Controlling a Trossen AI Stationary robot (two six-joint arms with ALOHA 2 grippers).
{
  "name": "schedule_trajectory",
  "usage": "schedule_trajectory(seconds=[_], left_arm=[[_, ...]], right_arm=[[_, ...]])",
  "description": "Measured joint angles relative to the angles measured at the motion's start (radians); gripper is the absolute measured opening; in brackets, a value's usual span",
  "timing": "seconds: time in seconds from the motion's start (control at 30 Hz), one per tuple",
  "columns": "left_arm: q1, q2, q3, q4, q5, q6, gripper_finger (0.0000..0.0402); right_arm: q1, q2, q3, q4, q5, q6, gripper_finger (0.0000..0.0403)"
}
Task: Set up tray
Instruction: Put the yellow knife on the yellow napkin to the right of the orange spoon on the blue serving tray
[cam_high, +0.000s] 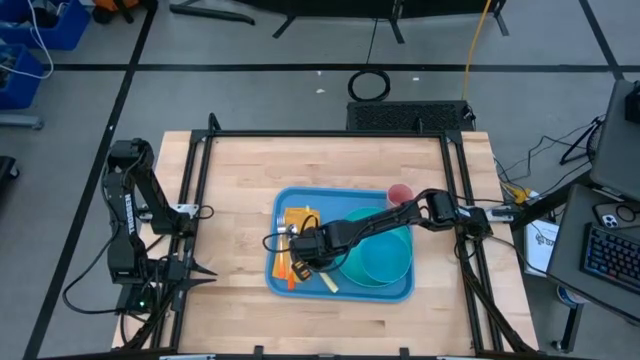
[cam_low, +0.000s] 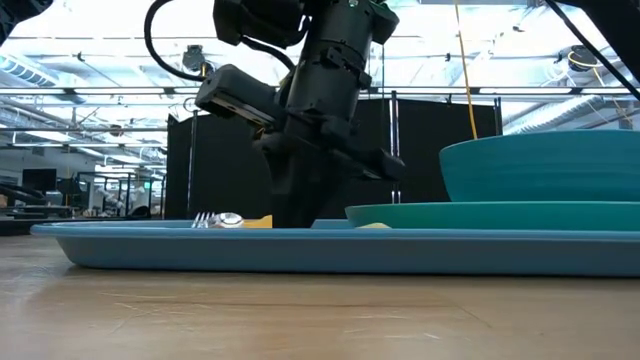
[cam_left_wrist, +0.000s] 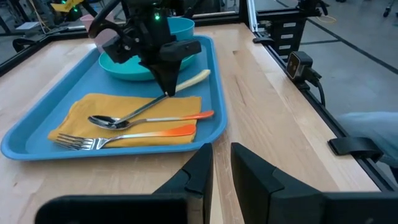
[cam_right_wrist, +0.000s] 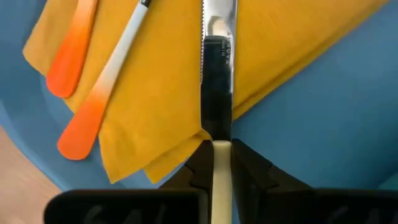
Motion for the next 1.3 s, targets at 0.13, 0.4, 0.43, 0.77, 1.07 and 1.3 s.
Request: schedule_trajectory(seconds=[0.13, 0.4, 0.43, 0.77, 1.07, 1.3], left_arm=[[0.0, 0.0, 0.0, 0.005, -0.006, -0.004, 0.0063], [0.0, 0.0, 0.0, 0.009, 0.002, -0.022, 0.0063], [0.0, 0.0, 0.0, 0.017, 0.003, -0.024, 0.0063], [0.0, 0.063, 0.0, 0.126, 0.008, 0.012, 0.0063], [0.0, 0.079, 0.0, 0.157, 0.018, -0.014, 0.0063], [0.0, 0.079, 0.0, 0.157, 0.02, -0.008, 0.0063]], right_arm=[[0.007, 0.0, 0.0, 0.0, 0.0, 0.058, 0.0022], [0.028, -0.03, 0.0, 0.045, 0.013, 0.193, 0.0022], [0.032, -0.037, 0.0, 0.048, 0.029, 0.205, 0.0022], [0.008, -0.06, 0.001, 0.075, 0.186, 0.325, 0.0022], [-0.031, -0.06, 0.001, 0.243, 0.229, 0.405, 0.0022], [-0.035, -0.06, 0.001, 0.169, 0.211, 0.547, 0.0021]])
